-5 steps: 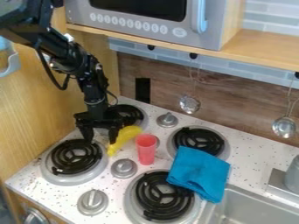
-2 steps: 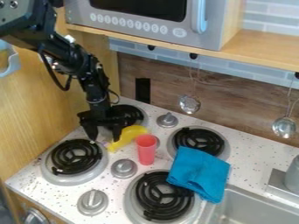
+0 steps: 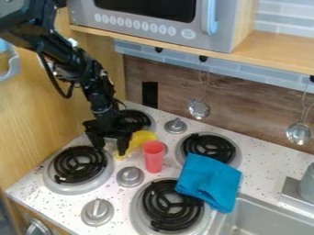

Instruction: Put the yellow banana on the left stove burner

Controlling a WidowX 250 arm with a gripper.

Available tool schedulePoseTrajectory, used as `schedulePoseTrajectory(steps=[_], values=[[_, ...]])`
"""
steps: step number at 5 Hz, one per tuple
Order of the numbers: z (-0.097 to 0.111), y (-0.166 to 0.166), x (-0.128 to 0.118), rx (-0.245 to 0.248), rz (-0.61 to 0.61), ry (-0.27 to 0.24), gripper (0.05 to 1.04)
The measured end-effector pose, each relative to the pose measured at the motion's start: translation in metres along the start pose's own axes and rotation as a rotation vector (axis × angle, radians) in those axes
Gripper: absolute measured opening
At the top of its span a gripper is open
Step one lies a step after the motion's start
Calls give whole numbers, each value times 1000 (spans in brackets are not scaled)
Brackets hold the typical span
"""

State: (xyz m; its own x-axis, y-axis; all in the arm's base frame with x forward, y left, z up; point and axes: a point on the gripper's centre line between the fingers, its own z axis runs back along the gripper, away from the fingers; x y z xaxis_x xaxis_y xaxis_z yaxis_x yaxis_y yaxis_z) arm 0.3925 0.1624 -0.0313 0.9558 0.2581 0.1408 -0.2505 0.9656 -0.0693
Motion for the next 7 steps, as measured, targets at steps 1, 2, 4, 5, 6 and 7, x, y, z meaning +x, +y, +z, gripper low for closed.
schedulePoseTrajectory(steps=[1, 2, 4, 5, 6, 7], values=[[0, -3, -2, 0, -70, -20, 1007], [0, -3, 1, 1, -107, -33, 1007], [-22, -20, 4, 14, -124, -45, 686], [-23, -18, 5, 27, -98, -56, 386], [-23, -17, 6, 32, -93, -69, 306], [-22, -18, 1, 27, -84, -61, 306]])
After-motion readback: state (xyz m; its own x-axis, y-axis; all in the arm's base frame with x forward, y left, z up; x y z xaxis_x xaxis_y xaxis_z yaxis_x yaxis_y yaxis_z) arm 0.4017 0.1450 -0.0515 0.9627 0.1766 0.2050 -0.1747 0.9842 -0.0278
